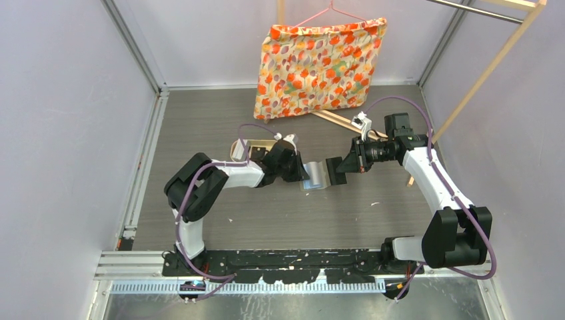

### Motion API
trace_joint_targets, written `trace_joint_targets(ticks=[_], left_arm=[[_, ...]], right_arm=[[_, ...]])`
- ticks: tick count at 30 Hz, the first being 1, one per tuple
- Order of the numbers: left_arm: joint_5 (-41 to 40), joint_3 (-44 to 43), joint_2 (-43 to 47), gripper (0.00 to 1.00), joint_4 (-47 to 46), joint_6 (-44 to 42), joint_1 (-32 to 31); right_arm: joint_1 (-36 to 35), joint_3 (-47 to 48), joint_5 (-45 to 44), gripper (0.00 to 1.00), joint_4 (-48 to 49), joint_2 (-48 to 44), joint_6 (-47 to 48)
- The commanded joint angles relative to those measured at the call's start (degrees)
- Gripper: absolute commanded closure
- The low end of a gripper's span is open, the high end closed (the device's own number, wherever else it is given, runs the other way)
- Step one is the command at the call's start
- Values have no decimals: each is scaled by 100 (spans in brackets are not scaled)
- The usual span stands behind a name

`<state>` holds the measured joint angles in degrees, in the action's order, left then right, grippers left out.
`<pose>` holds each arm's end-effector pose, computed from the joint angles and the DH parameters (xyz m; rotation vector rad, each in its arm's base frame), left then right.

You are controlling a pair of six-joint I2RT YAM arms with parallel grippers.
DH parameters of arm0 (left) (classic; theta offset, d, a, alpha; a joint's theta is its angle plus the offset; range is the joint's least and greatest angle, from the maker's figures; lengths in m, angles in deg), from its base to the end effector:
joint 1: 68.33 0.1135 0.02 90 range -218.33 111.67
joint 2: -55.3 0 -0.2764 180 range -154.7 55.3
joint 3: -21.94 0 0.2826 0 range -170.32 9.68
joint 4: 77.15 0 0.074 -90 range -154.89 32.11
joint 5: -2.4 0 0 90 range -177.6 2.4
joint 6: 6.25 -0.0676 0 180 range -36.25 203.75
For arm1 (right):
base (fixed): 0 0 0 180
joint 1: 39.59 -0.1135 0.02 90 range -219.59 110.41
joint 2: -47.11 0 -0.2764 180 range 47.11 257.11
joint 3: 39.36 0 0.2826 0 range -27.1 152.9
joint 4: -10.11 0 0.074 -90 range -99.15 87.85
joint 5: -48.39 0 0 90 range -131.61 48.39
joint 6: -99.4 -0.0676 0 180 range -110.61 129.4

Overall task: Put the credit cards into the card holder
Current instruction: Insert the credit card into the card holder.

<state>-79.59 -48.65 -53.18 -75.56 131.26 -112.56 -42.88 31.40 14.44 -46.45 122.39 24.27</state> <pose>0.3083 -0.3133 0.1125 0.0108 2.4563 -0.9511 0.2818 0.0724 0.2607 -0.6774 2.2302 1.1628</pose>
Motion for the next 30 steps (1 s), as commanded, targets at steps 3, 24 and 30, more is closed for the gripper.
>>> trace_joint_targets(ticks=[3, 24, 30], left_arm=[[-282, -102, 449, 88, 371, -201, -50], [-40, -684, -115, 87, 574, -250, -51], [137, -853, -255, 86, 535, -259, -51]], right_arm=[[7, 197, 141, 99, 26, -40, 15], [12, 206, 149, 99, 0, -67, 20], [12, 214, 160, 99, -9, -76, 20]])
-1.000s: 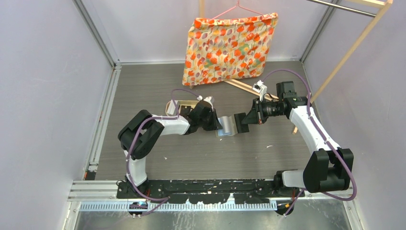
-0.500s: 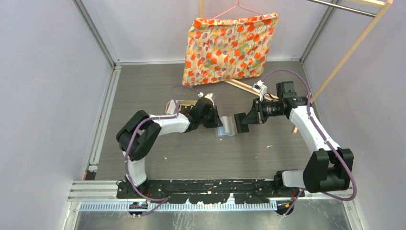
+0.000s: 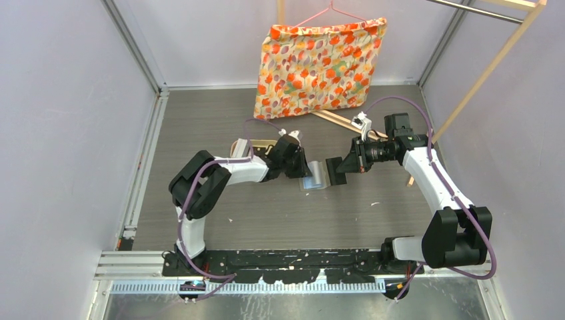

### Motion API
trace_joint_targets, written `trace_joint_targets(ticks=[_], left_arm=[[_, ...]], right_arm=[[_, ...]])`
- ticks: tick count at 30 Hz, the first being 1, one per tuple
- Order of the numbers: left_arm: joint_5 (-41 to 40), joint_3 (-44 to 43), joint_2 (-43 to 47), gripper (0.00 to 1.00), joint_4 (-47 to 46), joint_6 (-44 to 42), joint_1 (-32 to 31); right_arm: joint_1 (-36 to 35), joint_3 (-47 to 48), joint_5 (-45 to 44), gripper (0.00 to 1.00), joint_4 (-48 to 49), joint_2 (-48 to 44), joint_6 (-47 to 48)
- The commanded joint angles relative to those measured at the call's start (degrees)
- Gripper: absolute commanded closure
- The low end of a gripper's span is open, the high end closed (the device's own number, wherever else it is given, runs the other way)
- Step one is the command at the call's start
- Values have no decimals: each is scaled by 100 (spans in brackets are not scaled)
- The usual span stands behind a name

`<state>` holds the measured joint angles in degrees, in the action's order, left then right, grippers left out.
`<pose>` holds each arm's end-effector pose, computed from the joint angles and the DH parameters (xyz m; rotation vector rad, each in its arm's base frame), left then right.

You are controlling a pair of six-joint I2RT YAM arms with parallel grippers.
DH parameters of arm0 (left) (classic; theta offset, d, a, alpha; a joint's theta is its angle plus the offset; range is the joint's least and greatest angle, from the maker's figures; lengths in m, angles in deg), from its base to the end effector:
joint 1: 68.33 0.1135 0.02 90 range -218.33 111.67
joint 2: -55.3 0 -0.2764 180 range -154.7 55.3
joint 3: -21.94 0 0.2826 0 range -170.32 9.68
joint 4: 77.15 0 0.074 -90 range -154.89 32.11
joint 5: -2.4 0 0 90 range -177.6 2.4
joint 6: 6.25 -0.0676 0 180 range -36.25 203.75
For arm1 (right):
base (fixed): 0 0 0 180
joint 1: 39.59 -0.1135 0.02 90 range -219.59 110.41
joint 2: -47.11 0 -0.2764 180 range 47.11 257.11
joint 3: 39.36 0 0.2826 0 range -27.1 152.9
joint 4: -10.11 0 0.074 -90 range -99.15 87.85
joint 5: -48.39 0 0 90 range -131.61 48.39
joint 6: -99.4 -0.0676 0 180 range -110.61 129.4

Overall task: Put the credit cards into the card holder
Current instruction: Insert the credit card into the card holder.

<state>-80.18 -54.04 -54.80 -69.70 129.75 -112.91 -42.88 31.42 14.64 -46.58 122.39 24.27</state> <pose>0.3176 -0.3252 0.1210 0.0416 2.4837 -0.9069 0.2816 0.0725 0.2609 -0.6773 2.2297 1.1679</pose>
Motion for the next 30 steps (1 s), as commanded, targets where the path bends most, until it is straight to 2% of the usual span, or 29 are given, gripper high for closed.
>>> trace_joint_targets(ticks=[1, 12, 21, 30], left_arm=[[257, -361, -131, 86, -66, -102, -16], [689, -766, -548, 85, -256, 83, -16], [980, -804, -620, 81, -905, 329, -16], [1288, -1034, -1054, 79, -1488, 720, -16]], right_arm=[[7, 212, 141, 99, 4, -76, 18], [11, 212, 158, 99, 4, -108, 6], [13, 151, -200, 99, 214, -26, -273], [21, 124, -597, 99, 389, -53, -526]])
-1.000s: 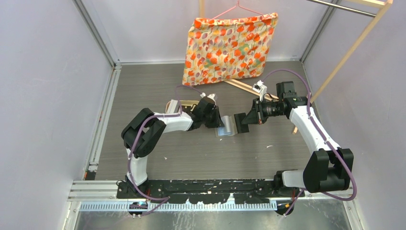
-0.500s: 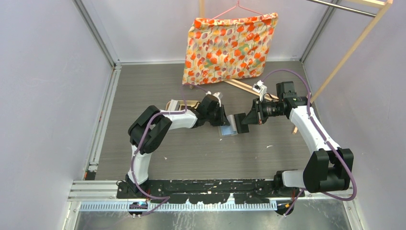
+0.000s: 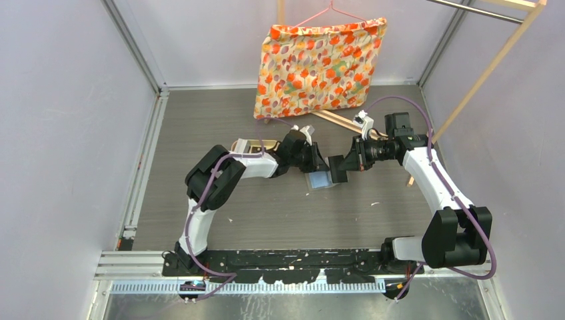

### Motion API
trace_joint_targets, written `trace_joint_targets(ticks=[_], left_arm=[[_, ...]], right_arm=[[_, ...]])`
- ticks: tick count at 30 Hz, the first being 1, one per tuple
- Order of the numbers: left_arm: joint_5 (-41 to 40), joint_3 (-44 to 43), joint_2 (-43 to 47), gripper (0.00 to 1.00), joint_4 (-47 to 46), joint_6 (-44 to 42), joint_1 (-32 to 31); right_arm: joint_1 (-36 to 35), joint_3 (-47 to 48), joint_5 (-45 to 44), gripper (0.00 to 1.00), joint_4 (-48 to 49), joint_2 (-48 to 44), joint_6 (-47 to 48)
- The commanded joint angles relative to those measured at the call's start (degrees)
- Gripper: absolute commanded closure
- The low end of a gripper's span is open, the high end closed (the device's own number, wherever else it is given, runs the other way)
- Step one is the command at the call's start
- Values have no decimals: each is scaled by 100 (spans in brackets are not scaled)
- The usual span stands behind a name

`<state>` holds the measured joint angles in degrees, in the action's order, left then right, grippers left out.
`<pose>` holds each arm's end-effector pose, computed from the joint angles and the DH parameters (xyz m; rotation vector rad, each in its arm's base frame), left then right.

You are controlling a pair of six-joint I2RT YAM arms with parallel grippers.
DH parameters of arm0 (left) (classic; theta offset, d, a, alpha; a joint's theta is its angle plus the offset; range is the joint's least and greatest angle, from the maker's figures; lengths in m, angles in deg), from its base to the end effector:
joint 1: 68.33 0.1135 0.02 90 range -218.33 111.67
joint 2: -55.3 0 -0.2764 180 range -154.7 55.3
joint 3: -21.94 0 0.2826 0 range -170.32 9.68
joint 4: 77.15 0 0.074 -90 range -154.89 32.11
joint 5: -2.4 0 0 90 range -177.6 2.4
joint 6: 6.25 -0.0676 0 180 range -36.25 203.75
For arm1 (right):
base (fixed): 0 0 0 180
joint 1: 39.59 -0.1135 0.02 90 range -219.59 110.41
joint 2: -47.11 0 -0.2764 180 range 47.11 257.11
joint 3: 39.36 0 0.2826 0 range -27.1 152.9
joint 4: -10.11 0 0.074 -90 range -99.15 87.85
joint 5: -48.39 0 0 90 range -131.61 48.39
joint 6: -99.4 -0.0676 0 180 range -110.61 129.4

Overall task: Put the credit cards into the card holder
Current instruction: Insert the credit card into the card holder.

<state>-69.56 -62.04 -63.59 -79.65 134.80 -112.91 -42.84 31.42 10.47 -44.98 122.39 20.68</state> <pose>0.3429 -0.3673 0.1197 0.0735 2.4047 -1.2316 0.2865 0.0697 0.2590 -0.6049 2.2847 1.0973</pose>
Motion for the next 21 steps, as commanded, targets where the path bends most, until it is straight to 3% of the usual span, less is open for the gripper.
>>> trace_joint_targets(ticks=[1, 13, 21], left_arm=[[257, -267, -223, 79, -538, 247, -18], [426, -410, -500, 66, -1301, 509, -16], [583, -742, -850, 64, -1599, 750, -22]], right_arm=[[17, 124, -214, 99, 235, -51, -178], [28, 155, -466, 99, 237, 129, -279], [243, 142, -529, 99, 397, 114, -493]])
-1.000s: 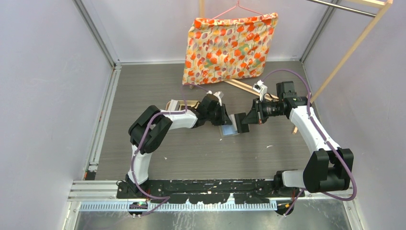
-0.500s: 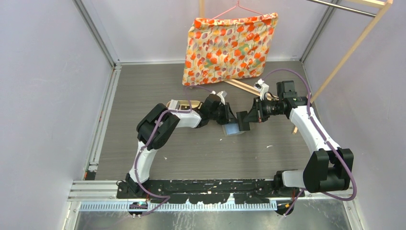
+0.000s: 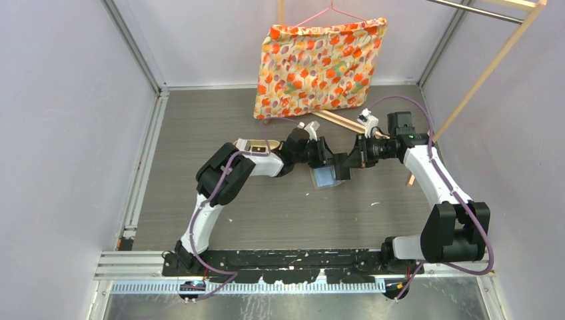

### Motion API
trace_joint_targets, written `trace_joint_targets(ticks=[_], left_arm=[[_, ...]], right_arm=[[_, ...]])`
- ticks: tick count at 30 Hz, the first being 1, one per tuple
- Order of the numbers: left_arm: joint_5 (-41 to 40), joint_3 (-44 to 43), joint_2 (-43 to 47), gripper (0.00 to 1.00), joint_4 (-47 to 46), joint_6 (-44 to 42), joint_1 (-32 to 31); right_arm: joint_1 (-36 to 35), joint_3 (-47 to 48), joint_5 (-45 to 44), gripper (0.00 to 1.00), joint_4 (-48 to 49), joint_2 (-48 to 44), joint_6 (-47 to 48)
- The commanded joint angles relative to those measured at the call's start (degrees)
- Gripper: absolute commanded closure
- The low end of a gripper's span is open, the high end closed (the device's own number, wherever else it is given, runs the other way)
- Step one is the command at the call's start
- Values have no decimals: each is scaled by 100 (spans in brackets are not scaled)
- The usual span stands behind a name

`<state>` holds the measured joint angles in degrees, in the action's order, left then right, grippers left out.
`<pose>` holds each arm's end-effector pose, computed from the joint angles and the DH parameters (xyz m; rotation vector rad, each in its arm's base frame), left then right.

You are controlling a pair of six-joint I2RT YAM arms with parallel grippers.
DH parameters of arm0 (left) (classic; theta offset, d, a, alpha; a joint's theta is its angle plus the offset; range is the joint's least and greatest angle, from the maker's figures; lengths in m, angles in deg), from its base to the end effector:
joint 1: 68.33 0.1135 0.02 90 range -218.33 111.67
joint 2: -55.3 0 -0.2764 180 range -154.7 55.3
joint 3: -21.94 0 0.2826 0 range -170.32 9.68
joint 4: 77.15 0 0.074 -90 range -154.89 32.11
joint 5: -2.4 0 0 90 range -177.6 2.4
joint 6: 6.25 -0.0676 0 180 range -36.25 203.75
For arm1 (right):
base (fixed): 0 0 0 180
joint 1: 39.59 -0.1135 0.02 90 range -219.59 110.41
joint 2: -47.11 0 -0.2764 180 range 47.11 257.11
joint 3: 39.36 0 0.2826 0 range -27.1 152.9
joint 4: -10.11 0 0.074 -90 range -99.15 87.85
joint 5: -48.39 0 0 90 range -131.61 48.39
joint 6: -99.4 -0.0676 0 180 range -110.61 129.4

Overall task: Put the credit cards into the card holder
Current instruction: Insert the credit card into the card holder.

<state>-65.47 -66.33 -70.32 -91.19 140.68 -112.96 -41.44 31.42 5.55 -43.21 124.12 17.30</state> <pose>0.3601 -0.3912 0.1127 0.0473 2.2894 -1.4386 0.2978 0.0592 0.2487 -0.4869 2.3617 1.0093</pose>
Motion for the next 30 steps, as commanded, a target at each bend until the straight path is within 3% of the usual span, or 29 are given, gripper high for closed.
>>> trace_joint_targets(ticks=[1, 18, 30], left_arm=[[185, -366, -226, 64, -461, 195, -14], [-45, -914, -666, 63, -212, 600, -38], [-457, -1235, -731, 59, 683, 767, -99]], right_arm=[[105, 150, -19, 99, 214, -59, -157], [110, 371, 134, 99, -104, 446, 136], [-208, 484, -992, 99, 103, 980, 52]])
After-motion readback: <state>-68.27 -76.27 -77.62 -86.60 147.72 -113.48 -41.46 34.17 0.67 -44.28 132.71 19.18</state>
